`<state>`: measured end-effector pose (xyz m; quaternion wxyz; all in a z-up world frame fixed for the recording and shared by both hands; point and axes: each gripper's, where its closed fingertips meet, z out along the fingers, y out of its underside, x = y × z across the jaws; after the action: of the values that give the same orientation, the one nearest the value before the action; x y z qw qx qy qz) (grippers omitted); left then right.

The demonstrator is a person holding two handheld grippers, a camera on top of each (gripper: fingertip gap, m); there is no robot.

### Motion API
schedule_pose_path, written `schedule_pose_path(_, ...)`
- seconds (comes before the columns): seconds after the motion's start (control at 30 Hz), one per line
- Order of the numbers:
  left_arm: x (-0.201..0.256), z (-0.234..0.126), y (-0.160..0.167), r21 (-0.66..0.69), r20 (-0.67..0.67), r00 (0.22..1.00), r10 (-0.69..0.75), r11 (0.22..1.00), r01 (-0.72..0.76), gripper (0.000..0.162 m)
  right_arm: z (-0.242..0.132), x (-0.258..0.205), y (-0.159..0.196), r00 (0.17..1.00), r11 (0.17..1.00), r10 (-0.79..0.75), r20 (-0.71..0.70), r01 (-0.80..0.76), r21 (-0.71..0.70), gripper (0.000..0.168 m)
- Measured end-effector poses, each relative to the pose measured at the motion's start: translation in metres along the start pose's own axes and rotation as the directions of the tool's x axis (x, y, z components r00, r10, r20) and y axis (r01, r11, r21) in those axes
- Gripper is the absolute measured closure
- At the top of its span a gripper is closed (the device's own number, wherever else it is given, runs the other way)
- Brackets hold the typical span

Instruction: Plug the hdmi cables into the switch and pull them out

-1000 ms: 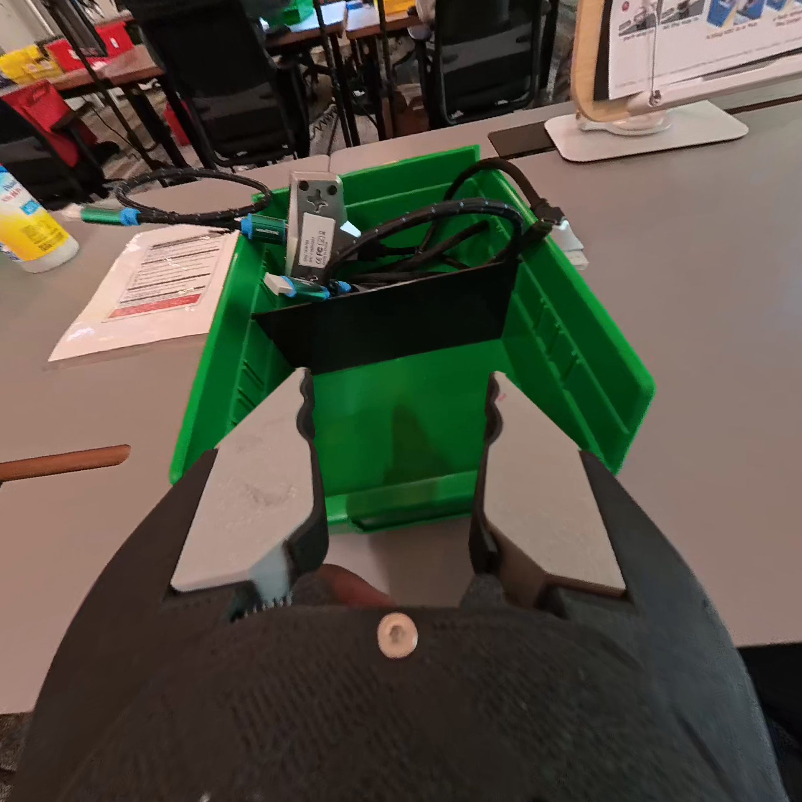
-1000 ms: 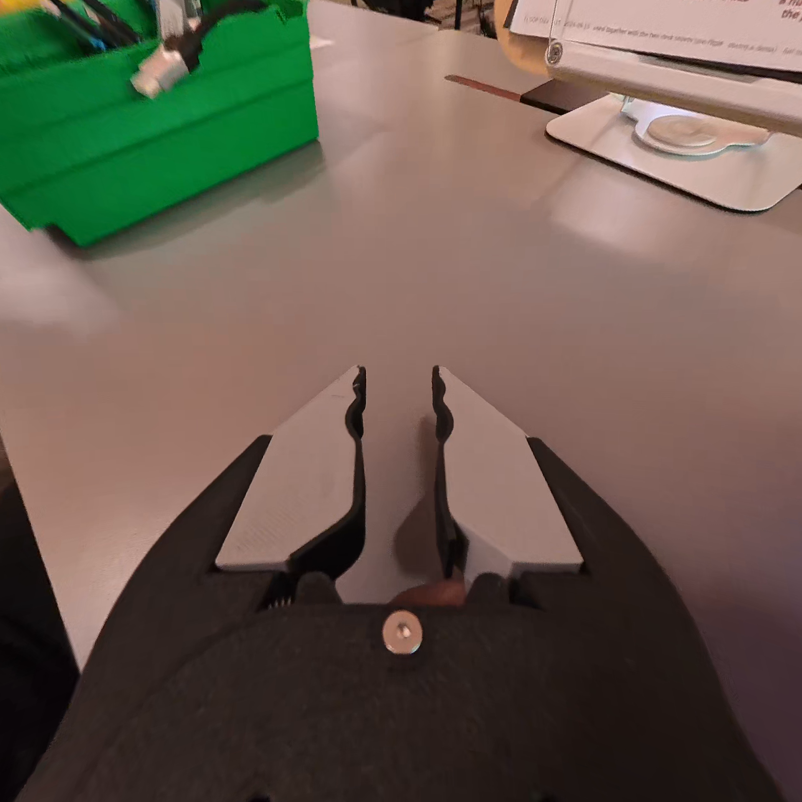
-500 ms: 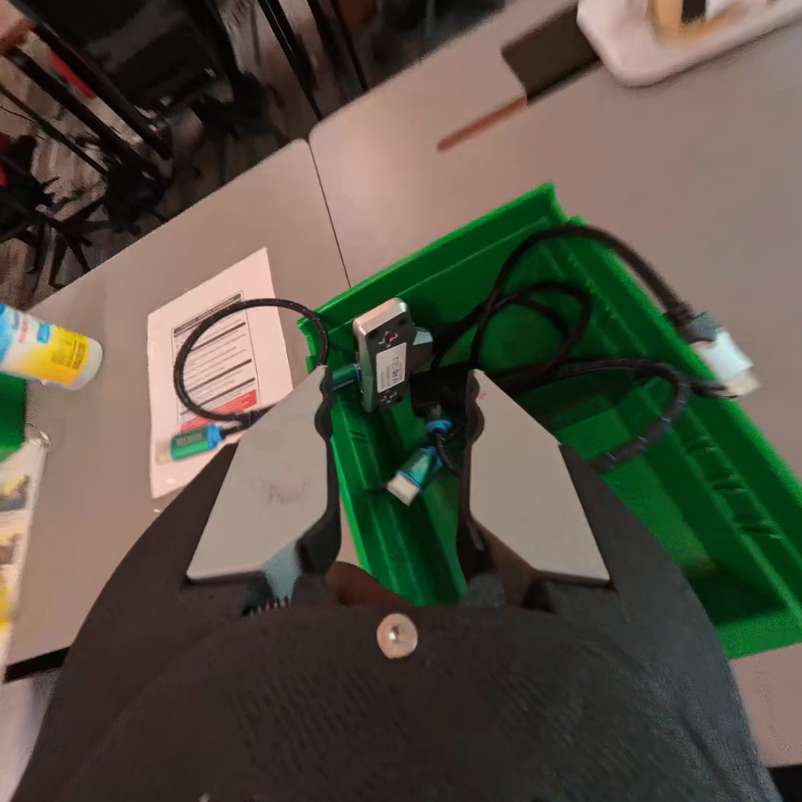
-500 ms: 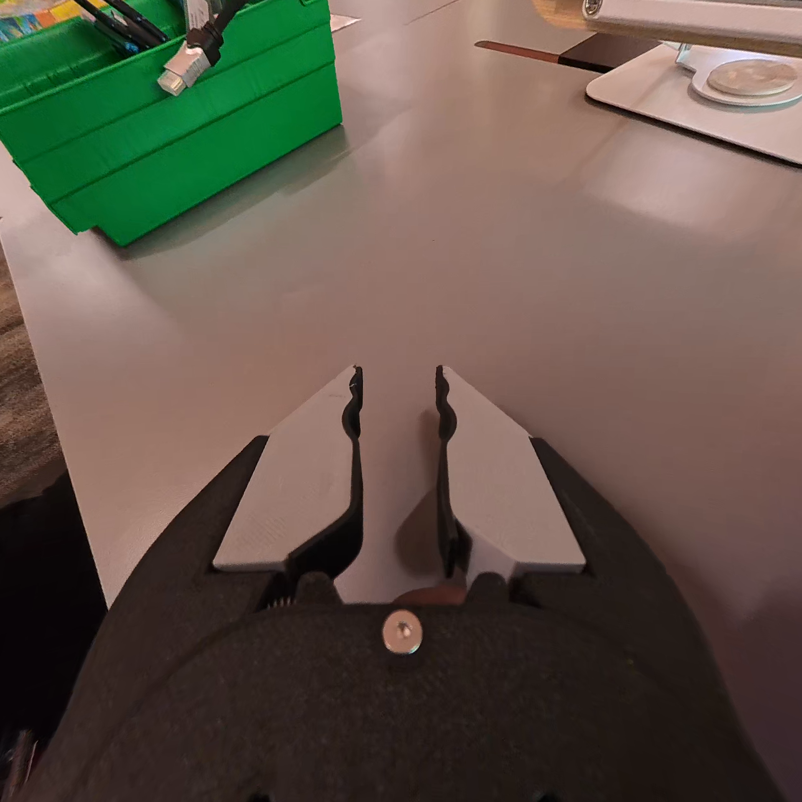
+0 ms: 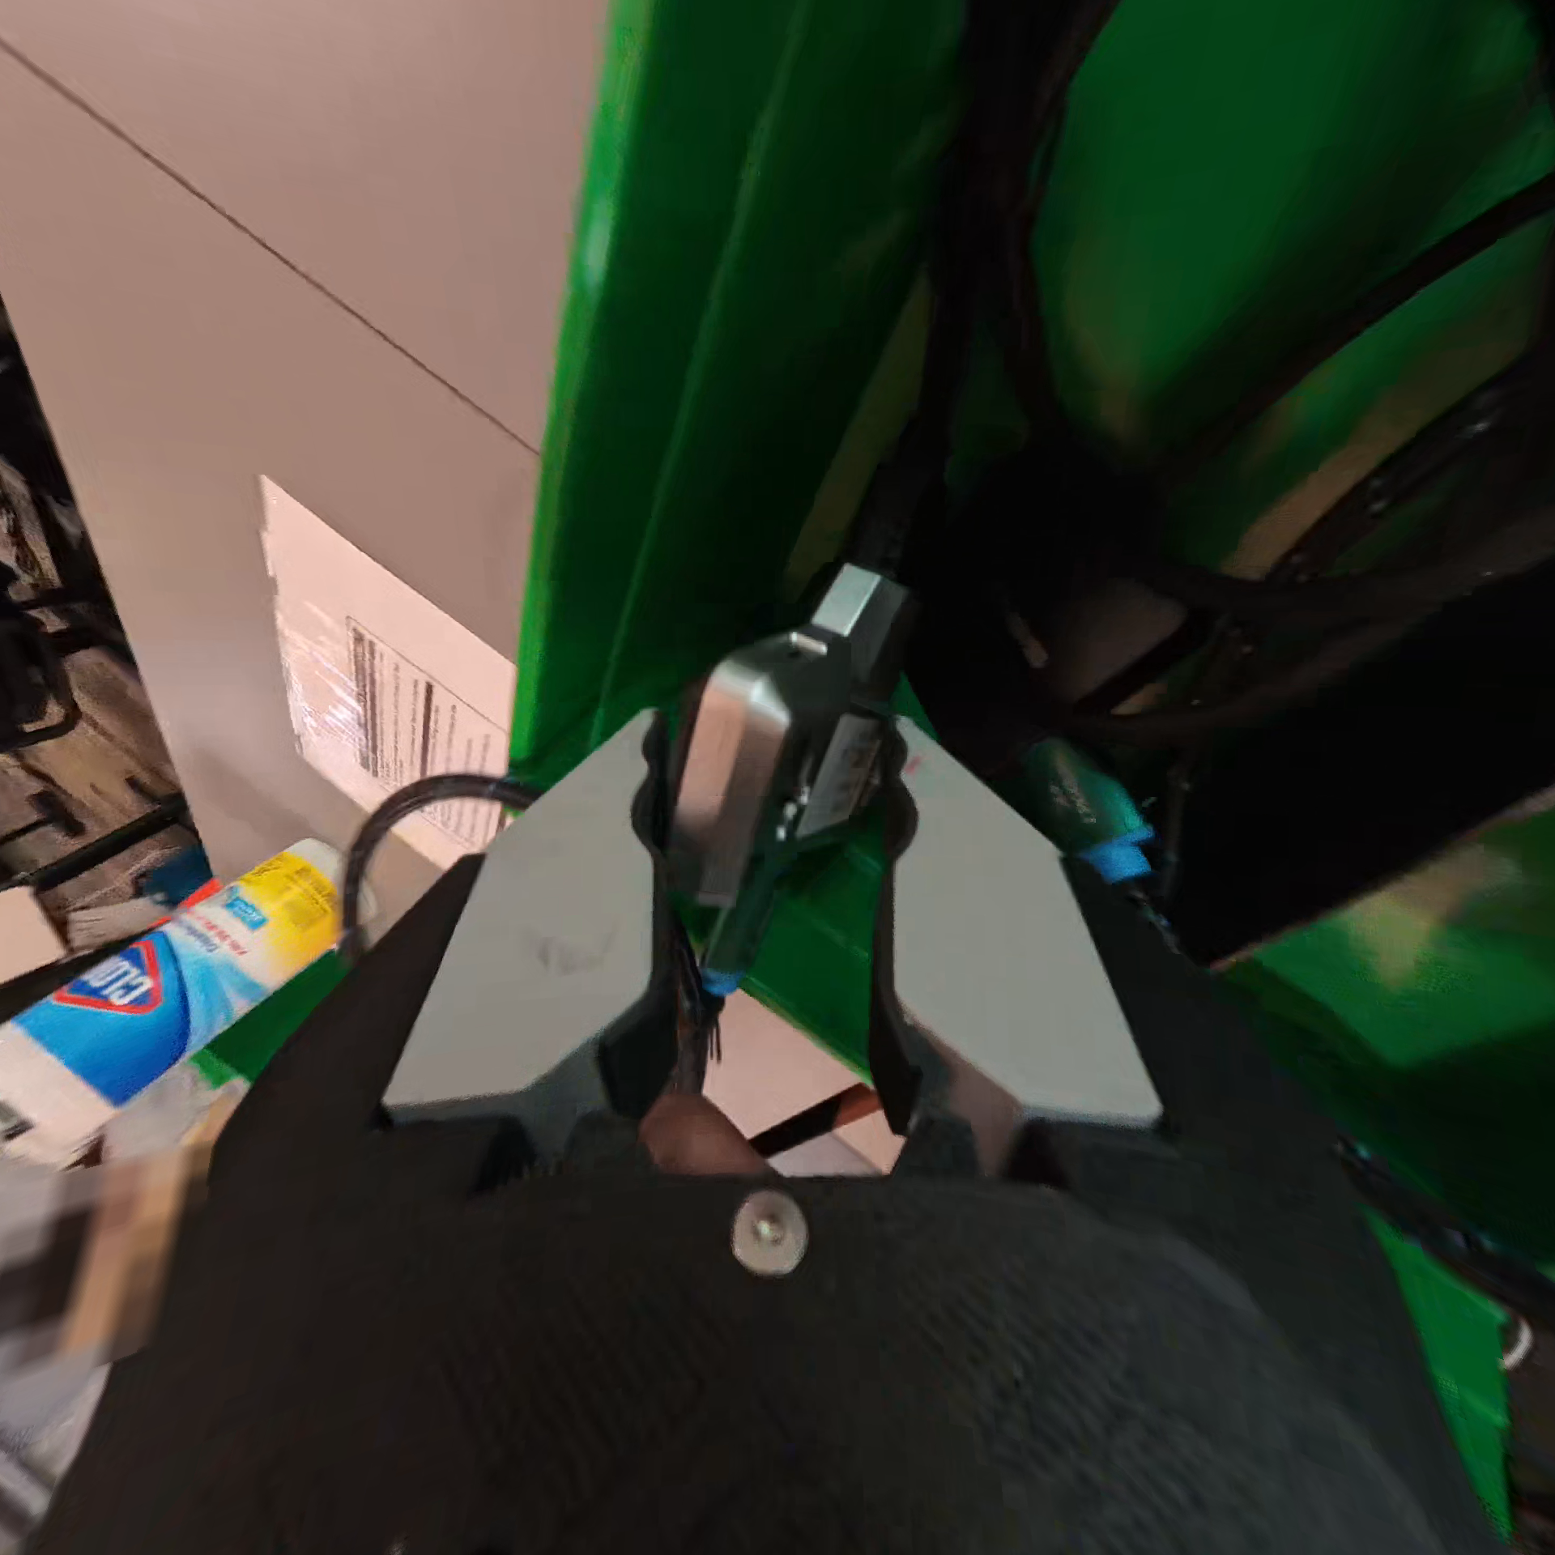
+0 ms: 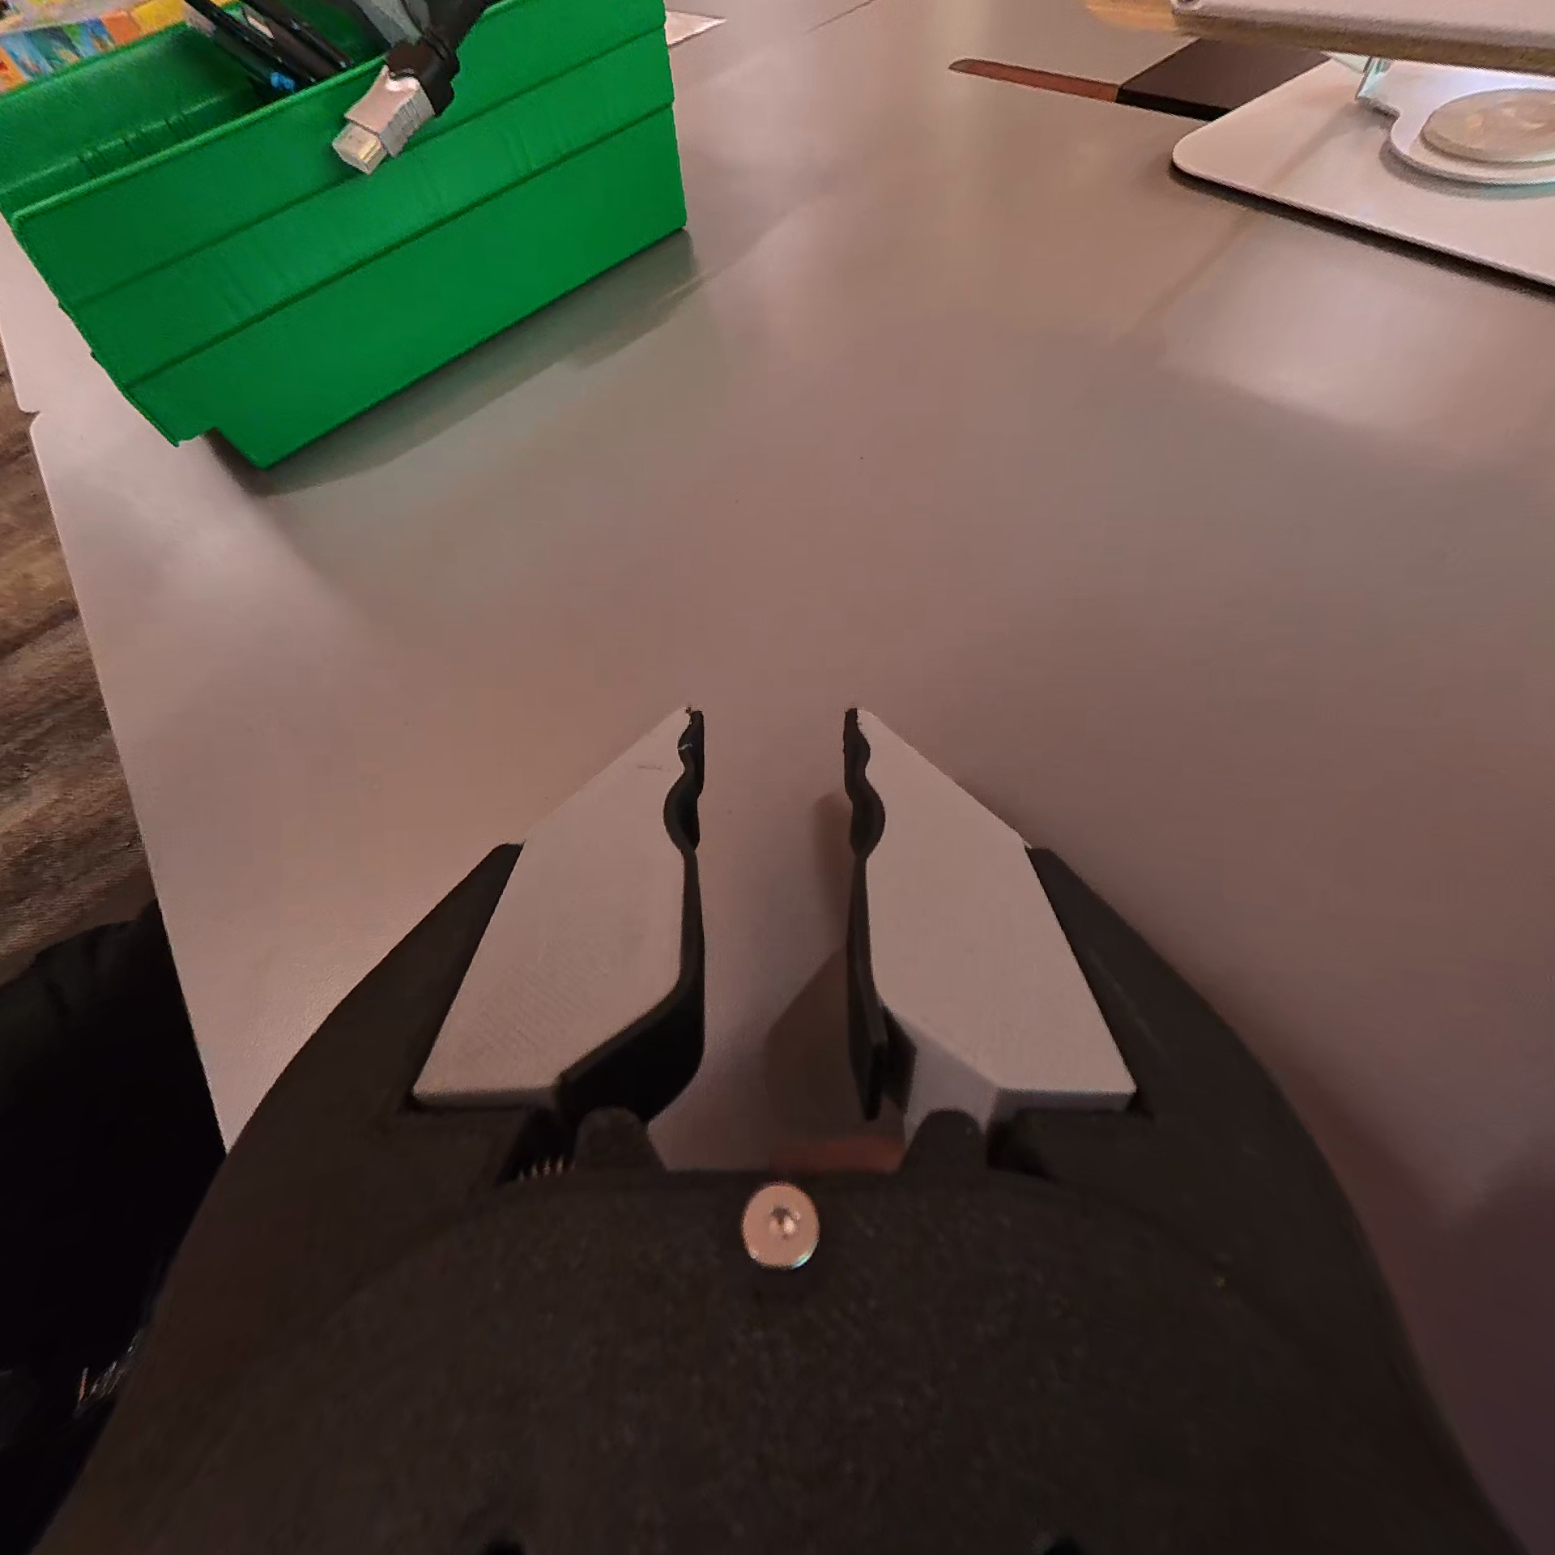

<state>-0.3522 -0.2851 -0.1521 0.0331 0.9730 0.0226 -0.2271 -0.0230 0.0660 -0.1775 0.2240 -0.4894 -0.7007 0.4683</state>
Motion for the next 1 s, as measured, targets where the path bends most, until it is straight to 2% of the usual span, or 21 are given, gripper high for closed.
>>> schedule_pose_path(0.03,0.001,0.004,0.000,-0.025,0.020,0.999,0.038,0.999,-0.038,0.116,0.000,0.000,0.000,1.000,1.000,0.006,0.004,-0.006,-0.002,0.138)
schedule_pose_path(0.1,0.004,0.002,-0.002,-0.043,0.046,0.995,0.083,0.996,-0.081,0.135,-0.001,0.001,-0.001,1.000,1.000,0.017,0.009,-0.017,0.007,0.138)
schedule_pose_path(0.17,-0.003,-0.007,-0.003,-0.041,0.168,0.978,0.124,0.992,-0.119,0.138,-0.003,0.001,-0.003,1.000,0.999,0.024,0.011,-0.024,0.027,0.138)
schedule_pose_path(0.23,-0.016,-0.026,-0.001,-0.041,0.344,0.926,0.155,0.988,-0.150,0.139,-0.005,0.000,-0.004,0.999,0.999,0.028,0.017,-0.028,0.039,0.138)
schedule_pose_path(0.33,-0.038,-0.083,0.002,-0.034,0.632,0.761,0.149,0.986,-0.164,0.142,-0.007,-0.002,-0.006,0.999,0.998,0.026,0.025,-0.028,0.061,0.139)
schedule_pose_path(0.43,-0.045,-0.149,0.006,0.027,0.792,0.607,0.065,0.990,-0.142,0.142,-0.011,-0.002,-0.009,0.999,0.996,0.024,0.022,-0.026,0.090,0.139)
schedule_pose_path(0.57,-0.042,-0.230,0.005,0.073,0.896,0.443,0.005,0.985,-0.159,0.142,-0.018,-0.001,-0.016,1.000,0.989,0.010,0.004,-0.011,0.148,0.139)
schedule_pose_path(0.73,-0.014,-0.313,-0.030,0.179,0.946,0.311,-0.095,0.950,-0.257,0.142,-0.025,-0.003,-0.022,0.999,0.978,-0.031,-0.027,0.036,0.203,0.139)
schedule_pose_path(0.9,0.038,-0.352,-0.095,0.334,0.931,0.277,-0.238,0.863,-0.380,0.142,-0.033,-0.004,-0.028,0.995,0.961,-0.063,-0.071,0.080,0.266,0.139)
schedule_pose_path(1.0,0.084,-0.365,-0.142,0.440,0.898,0.268,-0.350,0.754,-0.488,0.142,-0.042,-0.001,-0.035,0.992,0.942,-0.070,-0.107,0.101,0.321,0.137)
